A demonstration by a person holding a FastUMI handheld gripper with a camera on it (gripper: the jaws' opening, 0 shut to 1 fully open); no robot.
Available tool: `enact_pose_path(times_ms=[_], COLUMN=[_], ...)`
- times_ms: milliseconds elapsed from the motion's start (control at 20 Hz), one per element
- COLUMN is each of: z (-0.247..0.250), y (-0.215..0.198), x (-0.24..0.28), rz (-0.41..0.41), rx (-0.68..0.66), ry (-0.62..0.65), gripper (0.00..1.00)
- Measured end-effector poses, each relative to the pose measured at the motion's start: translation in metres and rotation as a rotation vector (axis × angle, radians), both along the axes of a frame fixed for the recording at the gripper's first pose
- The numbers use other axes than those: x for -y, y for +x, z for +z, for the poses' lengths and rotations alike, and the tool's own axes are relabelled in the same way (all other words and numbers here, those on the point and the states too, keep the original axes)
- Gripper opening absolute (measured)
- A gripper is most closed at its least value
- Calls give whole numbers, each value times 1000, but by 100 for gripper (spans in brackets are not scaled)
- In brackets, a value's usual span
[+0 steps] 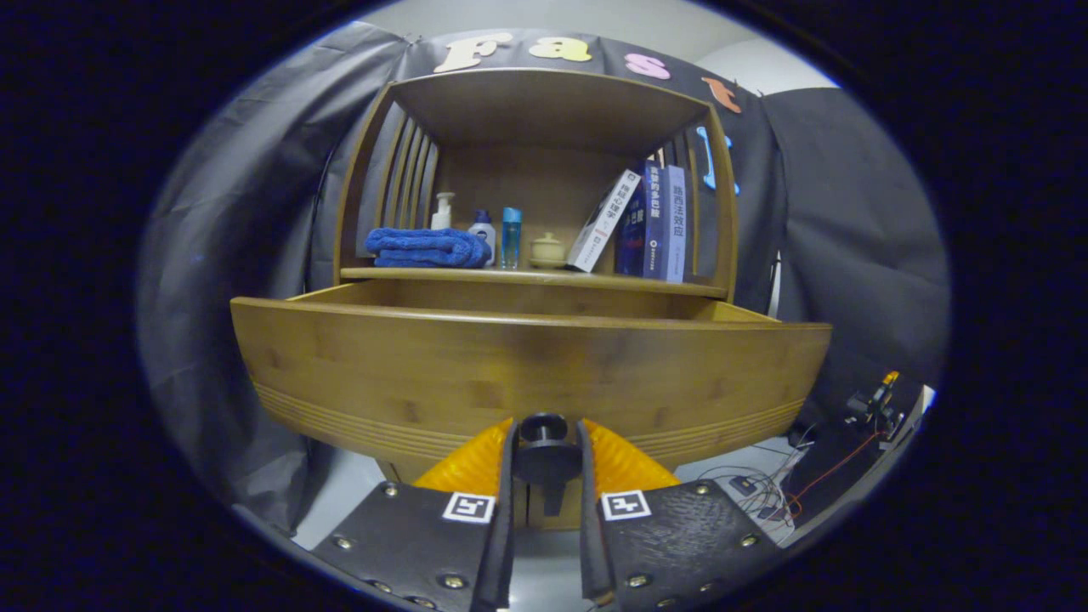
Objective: Pull open the drawer, take out the items inside it, and place them on the countertop above the cabinet.
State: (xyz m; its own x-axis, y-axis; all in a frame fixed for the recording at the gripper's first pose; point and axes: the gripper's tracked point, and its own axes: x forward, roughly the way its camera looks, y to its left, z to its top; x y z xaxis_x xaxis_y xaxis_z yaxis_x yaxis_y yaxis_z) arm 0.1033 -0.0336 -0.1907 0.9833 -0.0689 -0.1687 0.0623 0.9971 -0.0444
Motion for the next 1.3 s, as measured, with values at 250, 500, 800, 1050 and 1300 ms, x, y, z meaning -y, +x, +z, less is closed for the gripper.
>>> enact_pose_path(times_ms=[250, 500, 800, 1050, 1300], z=[-4, -8, 66, 104, 98], y=[-34, -42, -43, -14, 40], x=[-4, -8, 2, -10, -23], rz=[13, 48, 25, 57, 68], rx=[-15, -69, 45, 32, -150], ry=[-10, -18, -77, -77, 2], gripper=[31, 32, 62, 87, 97])
